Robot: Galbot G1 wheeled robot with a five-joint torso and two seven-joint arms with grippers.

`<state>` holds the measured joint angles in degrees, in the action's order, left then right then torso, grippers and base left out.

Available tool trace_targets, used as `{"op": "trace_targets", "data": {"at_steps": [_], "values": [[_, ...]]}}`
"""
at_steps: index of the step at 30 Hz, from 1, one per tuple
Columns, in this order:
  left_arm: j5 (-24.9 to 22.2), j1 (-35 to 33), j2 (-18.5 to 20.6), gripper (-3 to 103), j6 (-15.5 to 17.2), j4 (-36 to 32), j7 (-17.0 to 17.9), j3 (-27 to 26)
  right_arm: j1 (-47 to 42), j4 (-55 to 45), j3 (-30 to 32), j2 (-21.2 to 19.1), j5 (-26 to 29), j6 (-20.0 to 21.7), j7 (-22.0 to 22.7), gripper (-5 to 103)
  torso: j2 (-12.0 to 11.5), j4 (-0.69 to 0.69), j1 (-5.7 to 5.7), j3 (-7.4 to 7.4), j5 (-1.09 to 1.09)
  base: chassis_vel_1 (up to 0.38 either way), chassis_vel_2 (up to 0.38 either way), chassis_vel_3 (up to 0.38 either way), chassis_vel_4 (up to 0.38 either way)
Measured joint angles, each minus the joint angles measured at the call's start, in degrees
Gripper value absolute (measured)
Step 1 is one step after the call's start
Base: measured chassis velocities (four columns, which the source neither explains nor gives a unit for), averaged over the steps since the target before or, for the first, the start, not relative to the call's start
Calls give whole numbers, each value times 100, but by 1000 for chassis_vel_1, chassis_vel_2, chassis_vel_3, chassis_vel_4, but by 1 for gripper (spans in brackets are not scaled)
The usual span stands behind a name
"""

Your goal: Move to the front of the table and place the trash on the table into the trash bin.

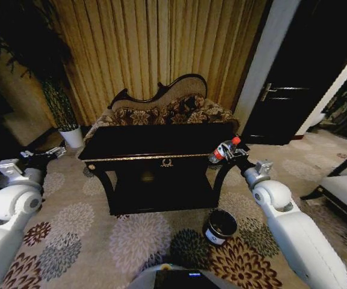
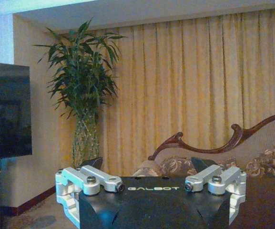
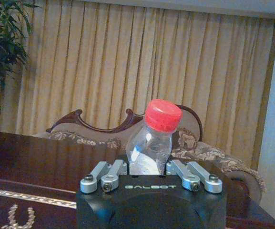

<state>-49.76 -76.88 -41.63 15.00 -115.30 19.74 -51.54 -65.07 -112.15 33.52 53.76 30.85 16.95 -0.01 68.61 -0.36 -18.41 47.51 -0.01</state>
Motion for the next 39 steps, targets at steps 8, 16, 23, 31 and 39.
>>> {"op": "trace_targets", "data": {"at_steps": [8,16,23,31,39], "values": [[17,33,-69,100,-45,-9,-27,17,-115,197,14,96,-36,-25,0,31,0,-1,-1,1,0,30,-28,-26,27],[18,66,-145,100,-77,17,-96,-39,-372,1098,215,188,-341,-104,1,31,-2,-1,-4,2,1,0,0,0,0],[18,-8,-186,100,-187,41,-158,-127,-422,2220,235,377,-807,-419,1,31,0,-2,0,0,1,0,0,0,0],[38,-125,-283,100,-288,-42,-177,-230,179,4014,-127,533,-1351,-722,0,31,-1,0,-1,1,2,0,0,0,0],[121,-182,-316,100,-314,-88,-188,-291,249,4602,-103,849,-1748,-817,0,31,-1,-1,-1,1,-1,0,0,0,0]]}}
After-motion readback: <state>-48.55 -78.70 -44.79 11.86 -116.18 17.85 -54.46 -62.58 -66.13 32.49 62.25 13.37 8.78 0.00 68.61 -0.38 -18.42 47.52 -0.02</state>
